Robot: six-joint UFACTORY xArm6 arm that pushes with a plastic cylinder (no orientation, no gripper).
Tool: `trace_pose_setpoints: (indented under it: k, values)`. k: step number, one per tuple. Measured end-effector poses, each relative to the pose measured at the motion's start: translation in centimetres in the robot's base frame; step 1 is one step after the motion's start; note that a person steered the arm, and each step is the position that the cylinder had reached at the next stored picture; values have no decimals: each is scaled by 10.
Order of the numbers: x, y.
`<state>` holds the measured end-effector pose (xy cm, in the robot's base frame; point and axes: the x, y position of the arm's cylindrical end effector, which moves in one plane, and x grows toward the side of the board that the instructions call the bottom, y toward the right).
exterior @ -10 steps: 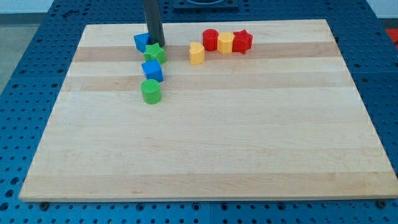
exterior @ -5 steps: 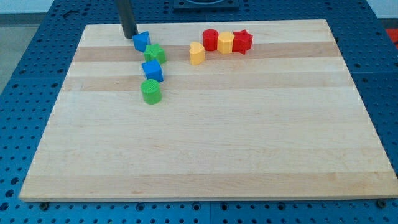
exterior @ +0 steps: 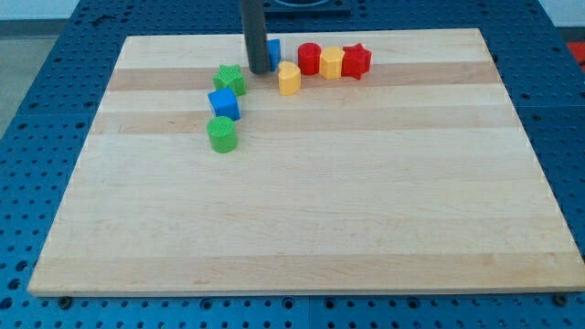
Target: Move blue triangle to the red circle
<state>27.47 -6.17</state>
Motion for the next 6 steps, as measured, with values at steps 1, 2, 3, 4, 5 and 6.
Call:
trace_pose_setpoints:
  k: [1, 2, 3, 4, 5, 6]
  values:
    - [0, 0]
    - [0, -2]
    - [-2, -22]
    - [-5, -25]
    - [-18, -23]
    - [-43, -16]
